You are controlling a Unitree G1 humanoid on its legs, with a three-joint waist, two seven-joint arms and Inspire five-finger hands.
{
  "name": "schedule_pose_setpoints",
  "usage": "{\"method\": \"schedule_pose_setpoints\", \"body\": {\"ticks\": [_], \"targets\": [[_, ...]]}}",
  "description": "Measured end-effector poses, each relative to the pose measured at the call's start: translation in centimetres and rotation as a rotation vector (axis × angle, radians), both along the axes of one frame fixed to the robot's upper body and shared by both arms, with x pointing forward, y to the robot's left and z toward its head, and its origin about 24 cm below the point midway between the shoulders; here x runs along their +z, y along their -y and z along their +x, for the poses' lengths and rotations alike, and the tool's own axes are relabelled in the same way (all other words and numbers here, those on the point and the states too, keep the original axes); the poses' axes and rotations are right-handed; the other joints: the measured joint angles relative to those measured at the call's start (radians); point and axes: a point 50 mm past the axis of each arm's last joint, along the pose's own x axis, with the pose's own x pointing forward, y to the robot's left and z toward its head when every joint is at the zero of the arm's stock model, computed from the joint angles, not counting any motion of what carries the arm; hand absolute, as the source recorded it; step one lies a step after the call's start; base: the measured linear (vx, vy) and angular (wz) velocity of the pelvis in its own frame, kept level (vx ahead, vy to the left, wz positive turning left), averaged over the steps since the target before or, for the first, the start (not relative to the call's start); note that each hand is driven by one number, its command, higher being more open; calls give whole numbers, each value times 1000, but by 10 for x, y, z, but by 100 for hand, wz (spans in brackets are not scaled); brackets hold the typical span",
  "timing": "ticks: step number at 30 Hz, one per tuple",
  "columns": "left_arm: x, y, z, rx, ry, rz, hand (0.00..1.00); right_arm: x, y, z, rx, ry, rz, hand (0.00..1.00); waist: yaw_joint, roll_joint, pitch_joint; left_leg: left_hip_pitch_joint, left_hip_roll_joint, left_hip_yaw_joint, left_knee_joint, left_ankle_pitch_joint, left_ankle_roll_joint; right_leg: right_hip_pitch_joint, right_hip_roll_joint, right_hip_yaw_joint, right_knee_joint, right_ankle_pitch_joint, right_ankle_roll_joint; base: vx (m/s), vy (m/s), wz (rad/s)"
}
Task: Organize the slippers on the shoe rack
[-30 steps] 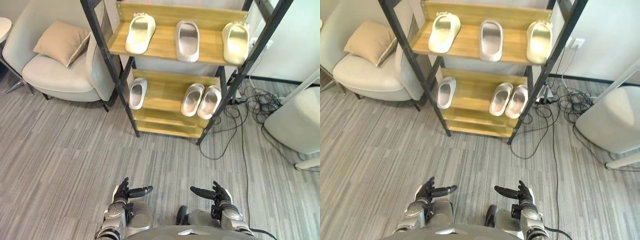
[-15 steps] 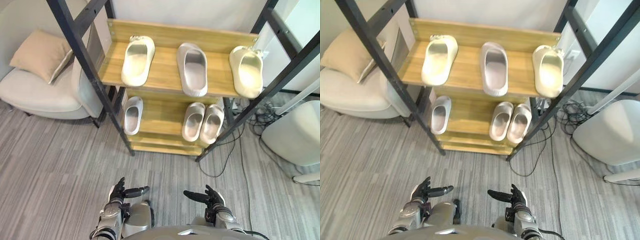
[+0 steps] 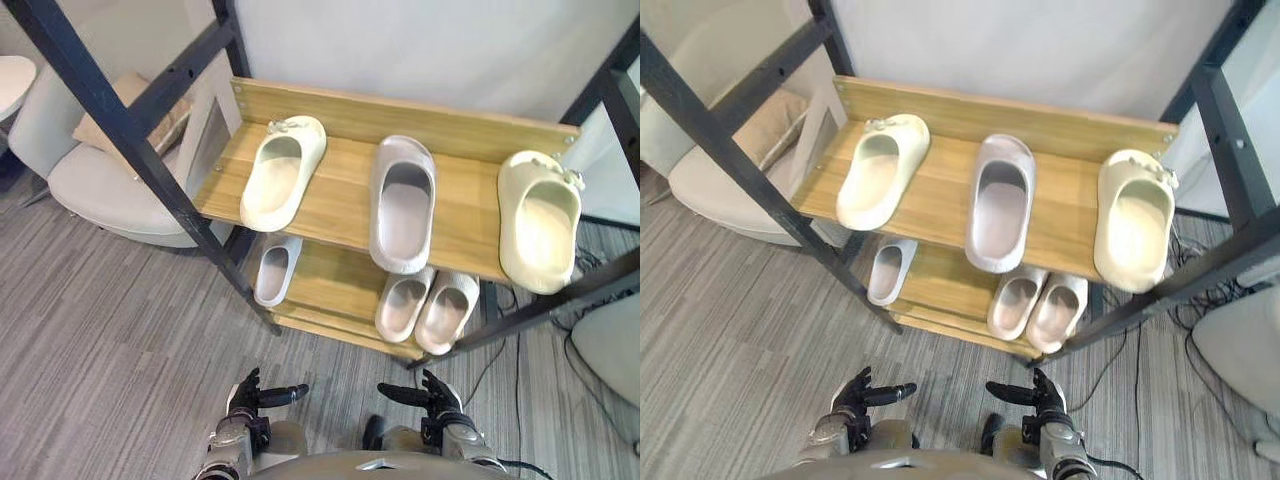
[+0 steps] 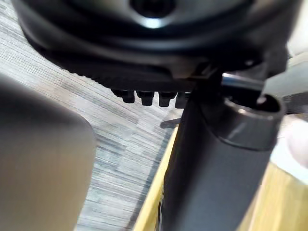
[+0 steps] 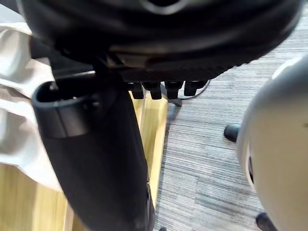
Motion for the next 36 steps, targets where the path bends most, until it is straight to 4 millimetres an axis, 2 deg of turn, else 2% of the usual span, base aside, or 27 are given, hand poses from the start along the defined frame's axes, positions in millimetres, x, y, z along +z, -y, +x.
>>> {"method": "schedule_pose_setpoints", "body": {"ticks": [2,3,4,6,7,10,13,17,24,29,30,33,35,36], "targets": [[1,0,2,-4,13,0,100,1,0,2,-2,10,-2,100,2,5,1,-45,2,11,-32,-28,12,14,-10,3,-12,3,5,96,164,-6],[1,2,3,-11,14,-2,100,1,0,3,-1,13,-1,100,2,17,2,-54,-1,1,-172,15,22,15,-12,7,-13,5,24,81,247,-12],[1,4,4,-9,15,-9,100,2,2,4,-1,14,-6,100,5,24,3,-46,-7,2,-213,45,45,19,-13,15,-16,1,41,53,173,-8],[2,-1,5,-35,10,15,100,1,-6,4,6,15,12,100,6,-16,-1,-32,-53,4,-264,72,65,17,-45,17,-42,5,56,102,152,13],[3,-2,8,-47,14,21,100,0,-9,2,6,8,25,100,10,-27,2,-31,-77,2,-271,78,74,25,-63,18,-66,13,67,133,181,24],[2,-2,7,-53,7,23,100,0,-12,2,9,9,38,100,10,-27,1,4,-105,2,-280,79,75,66,-84,23,-92,17,74,77,112,6],[1,0,6,-83,-2,29,100,0,-16,2,22,12,57,100,9,-27,-4,44,-119,-1,-339,92,93,87,-88,26,-105,18,75,36,14,4],[0,0,5,-102,-10,33,100,-1,-17,2,65,7,54,100,6,-28,-6,46,-119,-9,-362,108,89,89,-79,25,-128,23,80,7,-42,1],[0,0,5,-151,-17,48,100,-1,-22,4,210,-12,40,100,3,-29,-13,52,-118,-34,-423,157,86,89,-66,16,-162,53,63,-32,-40,5],[1,4,7,-195,-11,58,100,6,-49,16,484,43,30,100,4,-30,-12,46,-120,-44,-441,184,88,83,-63,16,-171,74,60,-100,22,4],[1,3,7,-194,-8,63,100,13,-62,24,581,92,46,100,4,-30,-12,35,-122,-55,-443,193,88,71,-63,15,-173,78,62,-119,20,11],[2,2,8,-192,-2,66,100,26,-83,41,716,178,74,100,7,-31,-12,18,-123,-62,-454,217,87,51,-63,16,-173,87,61,-182,18,9],[2,2,9,-187,1,72,100,43,-107,54,837,277,124,100,13,-30,-12,20,-120,-72,-462,231,87,50,-59,19,-170,96,59,-187,23,5],[2,2,9,-187,2,72,100,46,-111,56,850,292,133,100,13,-30,-12,21,-120,-73,-464,233,86,49,-58,21,-170,97,58,-174,35,-6]]}}
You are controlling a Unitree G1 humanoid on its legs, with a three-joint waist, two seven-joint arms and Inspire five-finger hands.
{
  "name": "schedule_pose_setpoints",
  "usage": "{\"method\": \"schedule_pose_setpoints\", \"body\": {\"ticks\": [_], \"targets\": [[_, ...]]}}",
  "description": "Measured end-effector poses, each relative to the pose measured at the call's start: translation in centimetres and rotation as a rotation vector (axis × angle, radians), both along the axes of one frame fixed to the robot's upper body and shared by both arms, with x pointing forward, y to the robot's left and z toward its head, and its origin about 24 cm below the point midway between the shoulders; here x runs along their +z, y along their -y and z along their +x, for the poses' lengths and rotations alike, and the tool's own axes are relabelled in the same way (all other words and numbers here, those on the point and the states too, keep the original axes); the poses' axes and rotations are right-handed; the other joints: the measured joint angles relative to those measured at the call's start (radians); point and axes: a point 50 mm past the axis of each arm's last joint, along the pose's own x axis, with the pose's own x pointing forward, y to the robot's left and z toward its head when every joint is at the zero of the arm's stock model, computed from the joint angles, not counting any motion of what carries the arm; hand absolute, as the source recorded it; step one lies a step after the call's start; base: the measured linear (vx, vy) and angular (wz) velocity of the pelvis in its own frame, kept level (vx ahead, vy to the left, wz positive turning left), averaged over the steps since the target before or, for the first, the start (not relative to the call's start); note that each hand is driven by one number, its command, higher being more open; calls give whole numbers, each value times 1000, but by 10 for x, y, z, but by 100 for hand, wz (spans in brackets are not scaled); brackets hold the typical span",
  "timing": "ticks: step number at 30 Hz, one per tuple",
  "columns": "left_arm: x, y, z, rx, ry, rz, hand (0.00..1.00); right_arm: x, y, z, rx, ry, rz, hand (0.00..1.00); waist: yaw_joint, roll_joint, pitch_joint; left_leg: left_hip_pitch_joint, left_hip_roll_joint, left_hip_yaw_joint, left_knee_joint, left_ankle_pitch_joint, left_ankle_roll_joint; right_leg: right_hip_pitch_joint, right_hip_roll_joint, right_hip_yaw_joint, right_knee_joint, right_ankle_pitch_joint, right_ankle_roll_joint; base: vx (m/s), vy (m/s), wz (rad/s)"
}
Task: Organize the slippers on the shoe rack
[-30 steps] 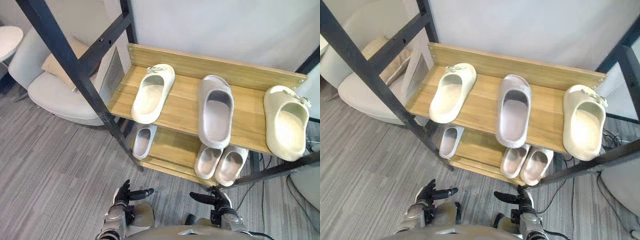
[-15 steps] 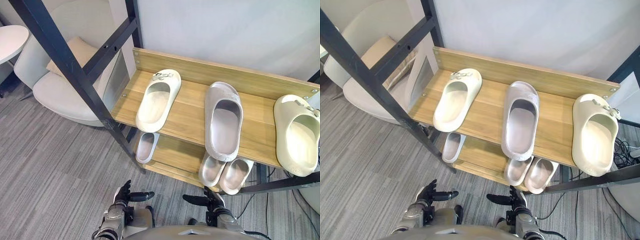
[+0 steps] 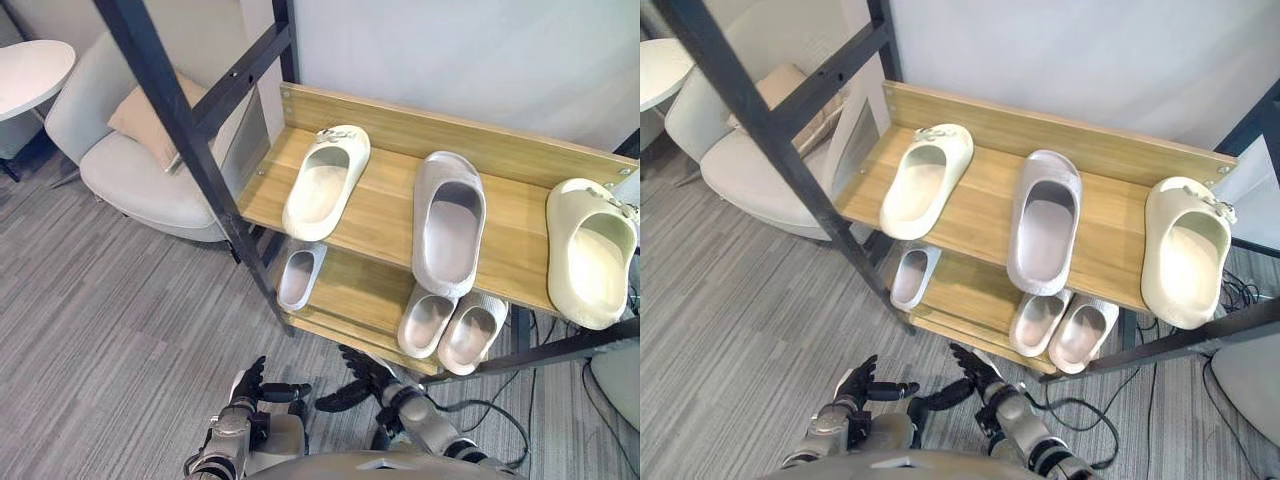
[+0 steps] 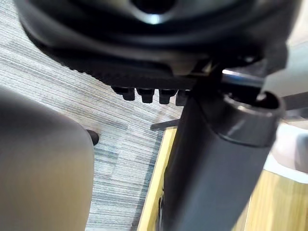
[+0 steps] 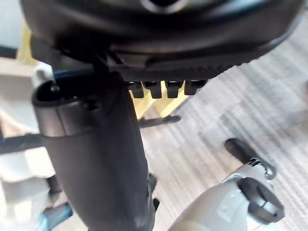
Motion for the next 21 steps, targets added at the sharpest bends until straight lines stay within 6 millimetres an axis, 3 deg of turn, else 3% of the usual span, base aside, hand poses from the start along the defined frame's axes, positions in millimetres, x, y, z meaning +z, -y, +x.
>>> {"method": "schedule_pose_setpoints", "body": {"ticks": [2,7,10,12,13,15,18,21], "targets": [[1,0,1,1,6,1,100,19,-20,6,103,78,65,100,2,-4,-1,4,4,9,-29,20,-3,-21,2,24,3,12,-4,-171,42,-18],[1,-2,0,12,4,15,100,58,-44,6,271,198,224,100,2,-5,0,21,9,23,-51,27,-13,-28,5,61,3,28,3,-94,26,-18],[0,-3,-1,22,-2,16,100,96,-55,5,330,298,382,100,-1,-5,-1,39,12,27,-59,27,-15,-17,8,72,0,30,4,-15,1,-9],[0,-1,-1,-9,-3,25,100,135,-61,4,387,432,497,100,-3,-3,-6,49,19,39,-61,26,-18,-17,13,84,2,34,-3,30,-14,-14],[0,-1,-1,-12,-2,26,100,141,-61,4,392,452,517,100,-3,-3,-6,49,20,41,-61,25,-19,-17,14,85,2,34,-3,54,-18,-16],[-2,0,-3,-34,-12,38,100,181,-62,2,414,592,661,100,-11,-2,-17,56,21,50,-60,26,-16,-16,19,97,2,36,-3,61,-12,-15],[-3,1,-6,-45,-28,42,100,217,-53,3,385,733,776,100,-19,4,-31,67,23,55,-59,23,-14,-12,23,111,1,35,-5,55,-12,-14],[-5,3,-8,-62,-37,46,100,239,-38,9,298,845,824,100,-32,8,-34,80,23,55,-58,20,-13,2,24,113,-2,35,-5,10,-3,-1]]}}
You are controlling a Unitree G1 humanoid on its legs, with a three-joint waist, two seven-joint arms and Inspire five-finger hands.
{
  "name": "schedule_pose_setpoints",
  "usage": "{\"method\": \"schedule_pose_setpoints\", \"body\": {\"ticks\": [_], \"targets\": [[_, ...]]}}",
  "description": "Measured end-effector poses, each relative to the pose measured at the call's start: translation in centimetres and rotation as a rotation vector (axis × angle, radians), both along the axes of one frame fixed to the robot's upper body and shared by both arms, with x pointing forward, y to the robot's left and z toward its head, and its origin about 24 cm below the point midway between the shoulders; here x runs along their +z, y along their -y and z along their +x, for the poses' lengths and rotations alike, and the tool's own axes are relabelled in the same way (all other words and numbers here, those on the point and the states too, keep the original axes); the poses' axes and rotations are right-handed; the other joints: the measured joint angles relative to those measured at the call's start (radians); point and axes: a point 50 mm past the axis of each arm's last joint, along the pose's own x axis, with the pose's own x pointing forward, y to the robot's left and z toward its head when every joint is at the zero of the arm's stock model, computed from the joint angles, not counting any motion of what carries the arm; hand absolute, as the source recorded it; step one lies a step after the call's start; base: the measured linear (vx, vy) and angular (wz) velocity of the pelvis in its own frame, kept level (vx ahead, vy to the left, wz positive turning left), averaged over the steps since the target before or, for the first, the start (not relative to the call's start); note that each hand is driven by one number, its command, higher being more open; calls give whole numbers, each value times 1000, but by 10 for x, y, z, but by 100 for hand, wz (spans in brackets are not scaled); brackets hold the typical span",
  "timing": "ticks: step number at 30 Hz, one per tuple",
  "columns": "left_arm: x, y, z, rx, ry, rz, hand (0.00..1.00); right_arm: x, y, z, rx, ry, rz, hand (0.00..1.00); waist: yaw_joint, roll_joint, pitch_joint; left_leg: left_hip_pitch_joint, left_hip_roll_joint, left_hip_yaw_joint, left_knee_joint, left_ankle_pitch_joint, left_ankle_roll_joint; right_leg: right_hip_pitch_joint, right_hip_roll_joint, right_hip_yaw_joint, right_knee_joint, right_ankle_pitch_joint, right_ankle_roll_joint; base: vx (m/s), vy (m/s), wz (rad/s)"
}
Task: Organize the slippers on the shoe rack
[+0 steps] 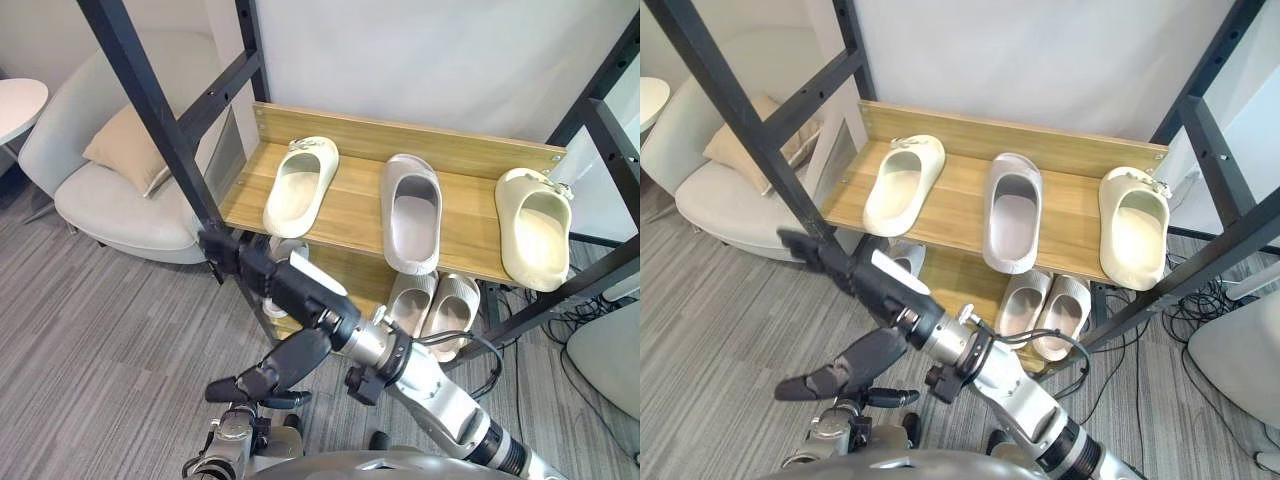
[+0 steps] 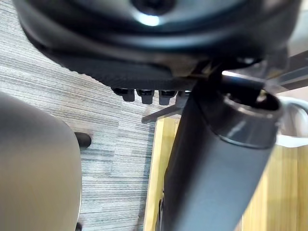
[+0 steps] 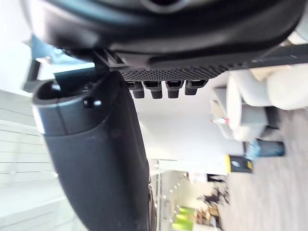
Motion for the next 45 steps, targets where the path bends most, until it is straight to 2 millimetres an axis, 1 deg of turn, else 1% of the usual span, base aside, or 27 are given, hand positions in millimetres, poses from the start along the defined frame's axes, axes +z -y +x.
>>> {"method": "schedule_pose_setpoints", "body": {"ticks": [3,5,6,9,10,12,13,15,18,20,21,22,23,24,26,28,33,34,37,38,39,41,44,45], "targets": [[-1,1,-3,-3,-7,0,100,21,21,8,-135,75,82,100,-5,4,-8,11,2,11,0,-4,-1,5,0,12,2,-1,-1,-26,14,-10],[-2,1,-5,0,-13,-2,100,36,37,10,-242,141,144,100,-15,9,-13,17,2,15,-2,-4,-2,5,0,17,5,-1,-1,-34,14,-7],[-2,1,-6,1,-15,-3,100,39,40,11,-264,156,152,100,-19,10,-15,18,1,15,-2,-5,-2,6,0,18,5,-1,-1,-21,9,-4],[-3,1,-11,14,-23,-10,100,61,71,11,-486,331,148,100,-30,15,-23,29,1,17,-5,-4,-2,14,-1,20,4,-1,-1,0,0,0],[-3,1,-11,16,-24,-12,100,63,75,11,-515,355,147,100,-31,16,-23,29,1,17,-5,-4,-2,14,-1,20,4,-1,-1,0,0,0],[-4,1,-13,26,-21,-18,100,75,94,10,-668,480,113,100,-37,20,-27,29,1,17,-6,-4,-1,14,0,21,2,-1,-1,0,0,0],[-4,1,-13,26,-21,-19,100,75,96,10,-682,492,105,100,-38,20,-27,29,1,17,-6,-4,-1,14,0,21,2,0,-1,0,0,0],[-4,2,-15,26,-22,-23,100,81,106,11,-782,579,32,100,-45,23,-29,30,1,17,-9,-4,-1,14,0,22,0,0,-1,0,0,0],[-4,2,-16,24,-21,-31,100,84,116,12,-882,655,-44,100,-51,23,-30,31,1,17,-16,-3,0,14,1,22,-4,0,-1,0,0,0],[-4,1,-16,24,-22,-36,100,85,120,13,-923,680,-72,100,-52,23,-30,31,1,17,-20,-3,0,14,1,22,-8,0,-1,16,-2,0],[-4,1,-16,25,-20,-39,100,84,127,16,-982,697,-109,100,-52,20,-32,31,0,17,-24,-3,0,14,2,22,-12,0,0,35,-4,0],[-4,1,-16,25,-20,-39,100,84,127,16,-983,697,-110,100,-52,20,-32,31,0,17,-24,-3,0,14,2,22,-12,0,0,36,-2,0],[-4,0,-17,31,-19,-45,100,80,134,21,-1033,689,-149,100,-52,19,-32,31,-1,17,-29,-3,0,14,1,21,-16,0,0,34,1,1],[-4,0,-17,37,-20,-51,100,76,140,26,-1072,667,-184,100,-52,17,-33,31,-2,17,-32,-3,0,14,1,21,-20,0,0,38,1,1],[-4,0,-17,37,-18,-51,100,71,145,31,-1102,638,-205,100,-52,16,-33,31,-2,17,-36,-3,0,14,1,20,-21,0,0,31,1,1],[-3,0,-17,35,-15,-53,100,63,152,38,-1135,579,-240,100,-52,14,-32,31,-2,17,-41,-3,0,12,1,20,-23,-2,-1,35,0,0],[-3,-1,-17,28,-11,-58,100,47,161,51,-1165,484,-299,100,-52,9,-31,22,-4,15,-51,-3,0,-1,2,19,-26,-5,0,30,1,1],[-2,-2,-17,25,-11,-61,100,41,165,55,-1173,454,-331,100,-51,5,-30,20,-6,12,-53,-3,0,-1,2,16,-30,-4,1,30,0,4],[-2,-3,-17,22,-9,-59,100,32,171,60,-1179,412,-381,100,-51,-1,-30,11,-9,3,-54,-3,0,-4,1,9,-37,-4,2,33,0,9],[-2,-3,-16,18,-9,-61,100,24,176,64,-1184,373,-415,100,-51,-4,-32,1,-11,-7,-54,-3,1,-8,1,4,-43,-3,3,37,-1,11],[-2,-3,-16,18,-9,-61,100,24,176,64,-1184,373,-415,100,-51,-4,-32,1,-11,-7,-54,-3,1,-8,1,4,-43,-3,3,44,1,10],[-1,-3,-15,17,-5,-63,100,15,178,68,-1173,326,-454,100,-49,-5,-32,-15,-12,-13,-54,-2,2,-20,1,1,-47,-2,4,36,2,4],[-1,-3,-15,16,-4,-63,100,6,177,71,-1155,286,-487,100,-48,-6,-32,-16,-13,-21,-55,-3,3,-19,1,0,-50,-1,4,11,0,1],[-1,-4,-15,16,-2,-62,100,-1,177,73,-1144,257,-504,0,-48,-7,-31,-22,-13,-25,-56,-3,4,-23,1,-2,-52,-1,5,26,3,3]]}}
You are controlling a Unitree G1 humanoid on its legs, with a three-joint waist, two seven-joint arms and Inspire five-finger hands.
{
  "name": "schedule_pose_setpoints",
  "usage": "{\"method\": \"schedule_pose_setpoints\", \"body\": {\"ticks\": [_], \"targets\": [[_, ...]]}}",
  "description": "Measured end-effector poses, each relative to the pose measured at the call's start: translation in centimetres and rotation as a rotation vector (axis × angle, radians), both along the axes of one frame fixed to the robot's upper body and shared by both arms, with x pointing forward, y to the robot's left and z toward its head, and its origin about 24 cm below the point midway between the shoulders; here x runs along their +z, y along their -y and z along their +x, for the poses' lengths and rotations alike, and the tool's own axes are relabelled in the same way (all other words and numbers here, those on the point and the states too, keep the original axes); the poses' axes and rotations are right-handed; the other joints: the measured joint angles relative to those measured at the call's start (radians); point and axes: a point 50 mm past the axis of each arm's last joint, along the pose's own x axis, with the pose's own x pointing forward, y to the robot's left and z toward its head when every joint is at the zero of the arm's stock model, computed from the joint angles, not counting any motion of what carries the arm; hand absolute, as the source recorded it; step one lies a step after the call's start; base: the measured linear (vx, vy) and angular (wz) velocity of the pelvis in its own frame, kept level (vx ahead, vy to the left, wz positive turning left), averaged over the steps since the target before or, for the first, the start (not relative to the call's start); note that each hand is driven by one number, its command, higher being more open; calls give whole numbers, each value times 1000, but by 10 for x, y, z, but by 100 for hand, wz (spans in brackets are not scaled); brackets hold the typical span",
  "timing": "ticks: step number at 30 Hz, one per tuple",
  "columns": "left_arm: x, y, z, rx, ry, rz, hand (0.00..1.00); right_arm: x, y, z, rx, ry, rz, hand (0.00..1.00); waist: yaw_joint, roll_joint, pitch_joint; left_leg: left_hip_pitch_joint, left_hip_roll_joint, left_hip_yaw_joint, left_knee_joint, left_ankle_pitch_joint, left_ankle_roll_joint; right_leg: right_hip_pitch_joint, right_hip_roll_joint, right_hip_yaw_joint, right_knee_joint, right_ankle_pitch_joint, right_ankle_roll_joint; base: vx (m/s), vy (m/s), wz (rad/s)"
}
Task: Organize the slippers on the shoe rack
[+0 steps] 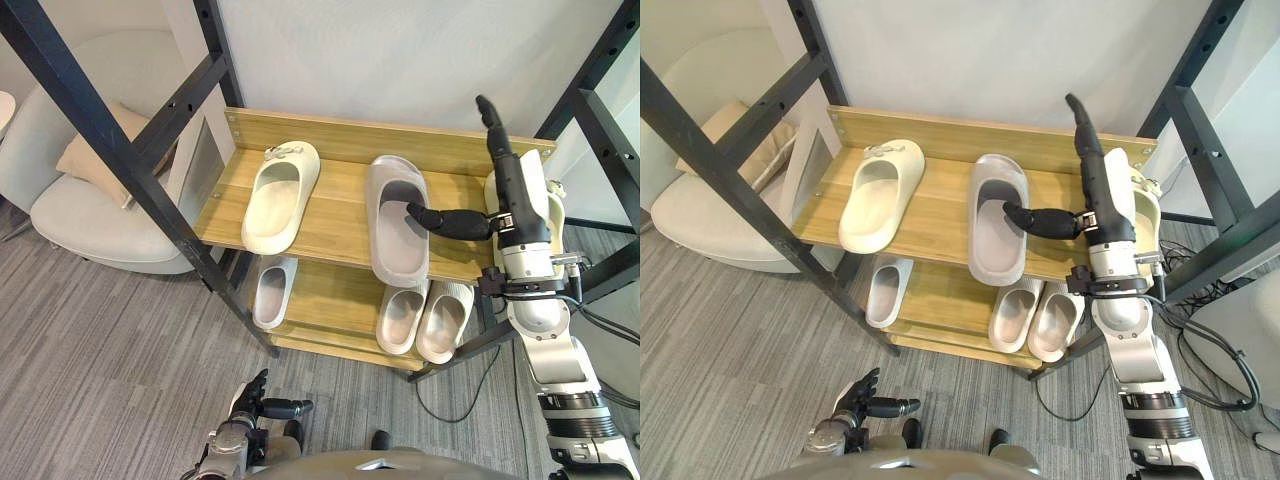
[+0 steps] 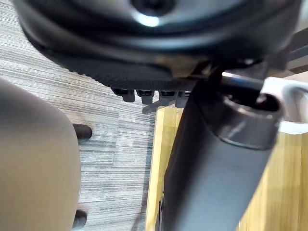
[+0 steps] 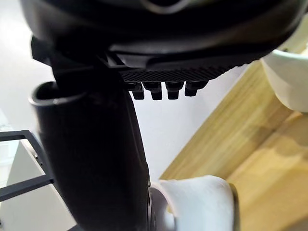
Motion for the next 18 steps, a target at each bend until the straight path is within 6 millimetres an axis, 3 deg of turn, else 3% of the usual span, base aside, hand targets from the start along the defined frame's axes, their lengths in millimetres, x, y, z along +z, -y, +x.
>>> {"method": "schedule_pose_setpoints", "body": {"ticks": [12,18], "targets": [[2,-4,3,-4,14,10,100,0,-16,15,111,-52,-59,0,6,-23,4,-24,-2,-10,0,1,1,-20,-1,-5,-1,1,1,1,0,0],[3,-5,4,-5,20,10,100,12,-17,22,124,-19,-61,0,15,-29,4,-24,-3,-12,0,1,1,-19,-1,-6,-2,2,1,0,0,0]]}}
